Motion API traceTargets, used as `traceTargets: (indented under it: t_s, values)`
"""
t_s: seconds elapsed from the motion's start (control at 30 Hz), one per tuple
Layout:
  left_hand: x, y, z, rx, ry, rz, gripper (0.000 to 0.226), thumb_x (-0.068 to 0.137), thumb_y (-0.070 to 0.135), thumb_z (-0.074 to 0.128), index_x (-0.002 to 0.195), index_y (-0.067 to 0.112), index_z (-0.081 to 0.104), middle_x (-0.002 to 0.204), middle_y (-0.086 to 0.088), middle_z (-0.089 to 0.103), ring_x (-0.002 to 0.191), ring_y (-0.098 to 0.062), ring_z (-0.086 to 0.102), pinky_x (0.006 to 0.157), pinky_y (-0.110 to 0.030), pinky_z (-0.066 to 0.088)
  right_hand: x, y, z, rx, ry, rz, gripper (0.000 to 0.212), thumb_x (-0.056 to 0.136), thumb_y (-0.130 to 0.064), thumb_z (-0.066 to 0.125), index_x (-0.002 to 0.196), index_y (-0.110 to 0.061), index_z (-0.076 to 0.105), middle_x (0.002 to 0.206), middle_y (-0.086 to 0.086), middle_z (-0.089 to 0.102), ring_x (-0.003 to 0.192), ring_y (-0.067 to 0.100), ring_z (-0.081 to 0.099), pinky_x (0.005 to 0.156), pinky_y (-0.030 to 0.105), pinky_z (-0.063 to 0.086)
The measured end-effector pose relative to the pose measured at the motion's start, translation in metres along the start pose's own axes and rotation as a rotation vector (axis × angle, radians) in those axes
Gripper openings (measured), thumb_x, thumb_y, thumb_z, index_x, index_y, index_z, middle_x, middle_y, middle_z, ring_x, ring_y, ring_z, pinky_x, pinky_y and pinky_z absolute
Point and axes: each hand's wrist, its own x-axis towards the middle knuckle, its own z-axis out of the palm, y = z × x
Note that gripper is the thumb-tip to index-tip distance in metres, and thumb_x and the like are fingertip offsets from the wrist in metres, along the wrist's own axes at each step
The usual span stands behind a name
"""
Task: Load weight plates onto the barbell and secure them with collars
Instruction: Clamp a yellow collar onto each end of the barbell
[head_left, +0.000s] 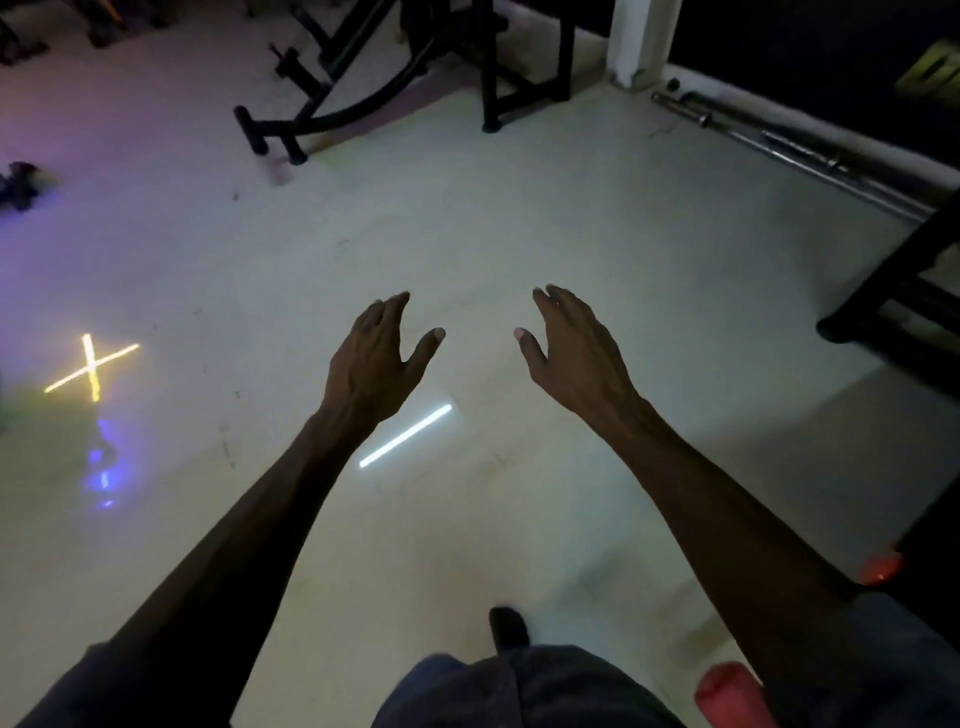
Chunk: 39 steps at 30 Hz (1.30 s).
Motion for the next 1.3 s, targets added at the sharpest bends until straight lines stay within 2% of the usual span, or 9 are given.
traceTargets:
  t_s: [0.1, 0.3, 0.4, 0.47, 0.57, 0.7, 1.0, 1.3]
  values:
    - [0.089, -0.001, 0.0, -0.017, -0.005, 0.091, 0.076, 0.101, 0.067, 0.041, 0.158, 0.019, 0.031, 0.158, -0.002, 0.046, 0.149, -0.02, 0.037, 0.107, -0.044, 0.047, 0.068, 0.006, -0.011, -0.01, 0.069, 0.055, 0.059, 0.108, -0.041, 0.044, 0.158, -0.012, 0.034, 0.166, 0.009, 0.032, 0.155, 0.025, 0.027, 0.123, 0.047, 0.031]
    - [0.268, 0.008, 0.02, -0.05, 0.016, 0.277, 0.075, 0.101, 0.067, 0.041, 0.157, 0.017, 0.034, 0.153, -0.004, 0.05, 0.142, -0.023, 0.045, 0.101, -0.042, 0.049, 0.211, 0.03, -0.026, -0.034, 0.191, 0.162, 0.06, 0.107, -0.042, 0.044, 0.159, -0.013, 0.033, 0.167, 0.009, 0.031, 0.155, 0.026, 0.028, 0.123, 0.047, 0.032]
    - [0.357, 0.016, 0.031, -0.085, 0.012, 0.349, 0.077, 0.101, 0.068, 0.039, 0.159, 0.018, 0.032, 0.158, -0.004, 0.046, 0.147, -0.023, 0.041, 0.106, -0.044, 0.047, 0.281, 0.044, -0.035, -0.06, 0.24, 0.209, 0.06, 0.107, -0.042, 0.044, 0.159, -0.012, 0.033, 0.167, 0.01, 0.031, 0.155, 0.026, 0.029, 0.123, 0.046, 0.032]
    - [0.415, 0.025, 0.035, -0.089, -0.002, 0.407, 0.077, 0.101, 0.068, 0.038, 0.159, 0.018, 0.031, 0.16, -0.005, 0.044, 0.149, -0.023, 0.039, 0.108, -0.045, 0.045, 0.325, 0.051, -0.043, -0.072, 0.271, 0.255, 0.06, 0.107, -0.042, 0.044, 0.159, -0.012, 0.033, 0.167, 0.01, 0.031, 0.154, 0.026, 0.029, 0.123, 0.046, 0.032]
    - [0.503, 0.041, 0.039, -0.099, -0.013, 0.514, 0.076, 0.101, 0.068, 0.038, 0.158, 0.018, 0.032, 0.157, -0.005, 0.046, 0.142, -0.023, 0.045, 0.101, -0.044, 0.049, 0.39, 0.064, -0.056, -0.091, 0.325, 0.306, 0.06, 0.107, -0.041, 0.045, 0.158, -0.011, 0.035, 0.166, 0.01, 0.033, 0.154, 0.027, 0.03, 0.122, 0.046, 0.033]
    - [0.606, 0.07, 0.053, -0.116, -0.026, 0.594, 0.077, 0.101, 0.069, 0.039, 0.158, 0.018, 0.032, 0.16, -0.005, 0.043, 0.147, -0.024, 0.041, 0.106, -0.045, 0.047, 0.469, 0.091, -0.075, -0.119, 0.368, 0.383, 0.059, 0.107, -0.041, 0.044, 0.157, -0.011, 0.036, 0.165, 0.01, 0.033, 0.153, 0.026, 0.031, 0.122, 0.045, 0.034]
    - [0.826, 0.154, 0.127, -0.149, -0.046, 0.746, 0.076, 0.101, 0.068, 0.04, 0.158, 0.018, 0.032, 0.16, -0.006, 0.044, 0.143, -0.025, 0.046, 0.101, -0.044, 0.051, 0.645, 0.204, -0.109, -0.176, 0.446, 0.498, 0.06, 0.107, -0.042, 0.044, 0.158, -0.012, 0.034, 0.166, 0.009, 0.032, 0.154, 0.025, 0.031, 0.122, 0.044, 0.035]
    - [1.028, 0.291, 0.18, -0.197, -0.119, 0.869, 0.076, 0.1, 0.068, 0.042, 0.158, 0.02, 0.031, 0.16, -0.007, 0.044, 0.145, -0.027, 0.045, 0.108, -0.045, 0.047, 0.803, 0.336, -0.185, -0.185, 0.528, 0.634, 0.059, 0.107, -0.043, 0.047, 0.156, -0.012, 0.037, 0.164, 0.009, 0.036, 0.151, 0.025, 0.036, 0.116, 0.04, 0.039]
